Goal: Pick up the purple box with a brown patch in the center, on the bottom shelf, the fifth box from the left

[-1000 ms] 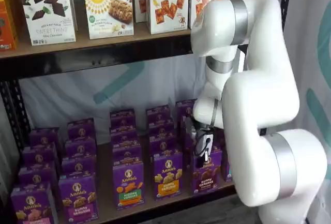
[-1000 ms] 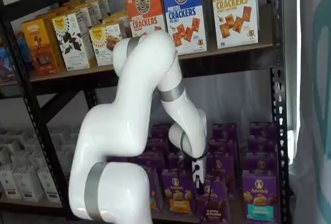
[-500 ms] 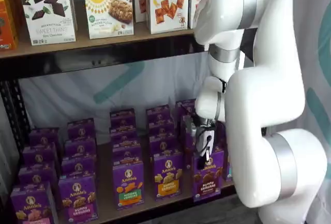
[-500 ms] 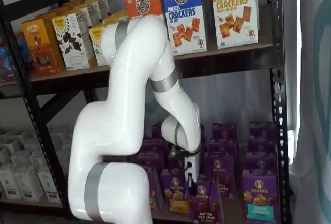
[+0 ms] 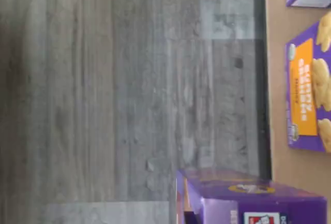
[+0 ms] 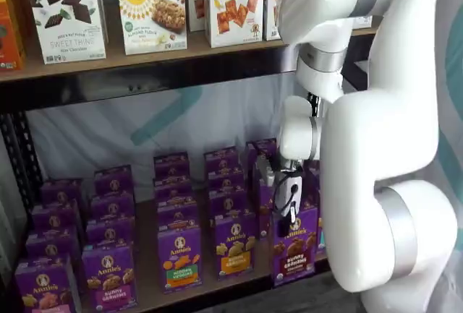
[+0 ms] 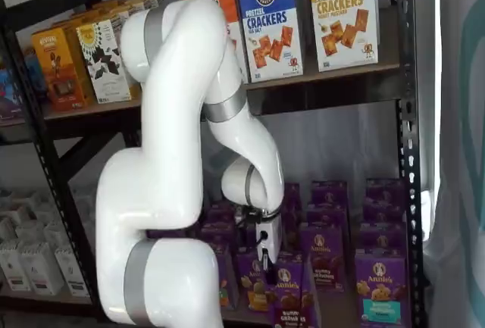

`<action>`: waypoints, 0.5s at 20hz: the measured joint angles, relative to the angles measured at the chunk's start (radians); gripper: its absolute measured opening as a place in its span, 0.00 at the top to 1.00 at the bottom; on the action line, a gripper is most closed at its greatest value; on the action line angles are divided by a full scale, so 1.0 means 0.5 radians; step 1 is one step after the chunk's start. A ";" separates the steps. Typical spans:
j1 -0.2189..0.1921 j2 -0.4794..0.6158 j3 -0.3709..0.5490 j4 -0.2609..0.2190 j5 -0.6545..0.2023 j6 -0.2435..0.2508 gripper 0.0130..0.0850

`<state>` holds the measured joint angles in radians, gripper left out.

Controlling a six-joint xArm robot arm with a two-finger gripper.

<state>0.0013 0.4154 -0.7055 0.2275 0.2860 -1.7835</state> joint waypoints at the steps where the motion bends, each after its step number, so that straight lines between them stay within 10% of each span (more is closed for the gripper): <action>1: 0.001 -0.037 0.031 -0.051 0.016 0.052 0.72; 10: 0.023 -0.229 0.172 -0.198 0.098 0.218 0.72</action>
<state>0.0130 0.3009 -0.6194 0.1283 0.3351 -1.6747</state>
